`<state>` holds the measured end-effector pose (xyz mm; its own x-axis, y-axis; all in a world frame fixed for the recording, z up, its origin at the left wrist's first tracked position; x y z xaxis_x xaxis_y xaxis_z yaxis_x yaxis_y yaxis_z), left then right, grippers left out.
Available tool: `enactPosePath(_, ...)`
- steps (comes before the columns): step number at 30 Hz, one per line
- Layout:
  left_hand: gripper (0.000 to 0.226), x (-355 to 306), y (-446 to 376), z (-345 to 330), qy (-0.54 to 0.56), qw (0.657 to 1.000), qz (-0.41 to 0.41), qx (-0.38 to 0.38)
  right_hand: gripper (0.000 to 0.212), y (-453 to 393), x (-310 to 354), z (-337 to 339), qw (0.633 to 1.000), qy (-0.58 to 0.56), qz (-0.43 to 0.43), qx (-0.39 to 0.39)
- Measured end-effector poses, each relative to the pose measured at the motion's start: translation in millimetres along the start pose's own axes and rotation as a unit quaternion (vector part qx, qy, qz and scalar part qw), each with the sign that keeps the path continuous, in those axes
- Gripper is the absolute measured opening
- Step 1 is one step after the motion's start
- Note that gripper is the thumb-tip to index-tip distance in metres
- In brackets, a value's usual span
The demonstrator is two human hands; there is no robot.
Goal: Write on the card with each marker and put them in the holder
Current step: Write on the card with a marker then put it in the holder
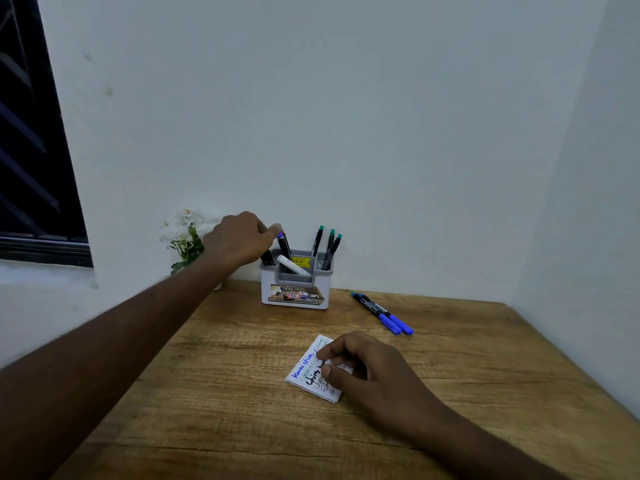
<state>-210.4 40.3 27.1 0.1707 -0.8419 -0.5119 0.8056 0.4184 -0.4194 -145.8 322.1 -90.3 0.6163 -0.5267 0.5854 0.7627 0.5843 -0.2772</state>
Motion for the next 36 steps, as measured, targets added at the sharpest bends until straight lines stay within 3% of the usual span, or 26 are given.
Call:
enactPosePath(2, 0.056, -10, 13, 13, -0.061, 0.995, -0.043, -0.068, 0.018, 0, 1, 1, 1.000, 0.005, 0.006, -0.003)
enactPosePath(4, 0.045, -28, 39, 25, -0.073, 0.974, -0.151, -0.155, 0.020, 1, 3, 0, 1.000, 0.010, 0.012, 0.001)
enactPosePath(5, 0.034, -38, 58, 26, -0.043, 0.960, -0.221, -0.164, 0.021, 1, 3, 0, 1.000, 0.013, 0.015, 0.002)
enactPosePath(7, 0.014, -53, 96, 13, 0.062, 0.945, -0.315, -0.066, 0.020, 2, 5, 2, 1.000, 0.008, 0.015, -0.002)
enactPosePath(10, 0.020, -46, 147, -37, 0.084, 0.940, -0.302, 0.135, 0.014, -3, 1, 16, 0.998, 0.001, 0.015, -0.057)
enactPosePath(12, 0.029, -31, 166, -63, 0.058, 0.939, -0.283, 0.185, 0.018, -12, -12, 31, 0.989, 0.089, 0.025, -0.118)
enactPosePath(14, 0.035, -25, 169, -72, 0.052, 0.937, -0.288, 0.189, 0.027, -21, -31, 42, 0.973, 0.189, 0.015, -0.131)
enactPosePath(18, 0.034, -19, 162, -75, 0.071, 0.938, -0.284, 0.184, 0.040, -29, -69, 48, 0.946, 0.309, -0.060, -0.074)
enactPosePath(24, 0.040, -23, 168, -69, 0.112, 0.930, -0.296, 0.187, 0.018, -25, -60, 55, 0.945, 0.304, -0.040, -0.110)
enactPosePath(29, 0.040, -28, 174, -70, 0.151, 0.916, -0.311, 0.204, 0.008, -23, -49, 52, 0.949, 0.301, -0.047, -0.085)
enactPosePath(36, 0.032, -24, 177, -67, 0.190, 0.911, -0.294, 0.216, 0.031, -19, -46, 47, 0.952, 0.288, -0.071, -0.080)
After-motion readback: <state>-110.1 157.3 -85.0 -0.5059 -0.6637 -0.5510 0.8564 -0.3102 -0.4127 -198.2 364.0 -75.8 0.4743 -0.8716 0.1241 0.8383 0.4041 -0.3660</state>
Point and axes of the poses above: each hand's wrist, its own y-axis away from the middle knuckle, its own z-axis out of the back of the hand, x = y × z, the point moved 6 cm from there along -y, towards the middle knuckle, and after that the axes turned 8 degrees about y, right-handed, at the moved point
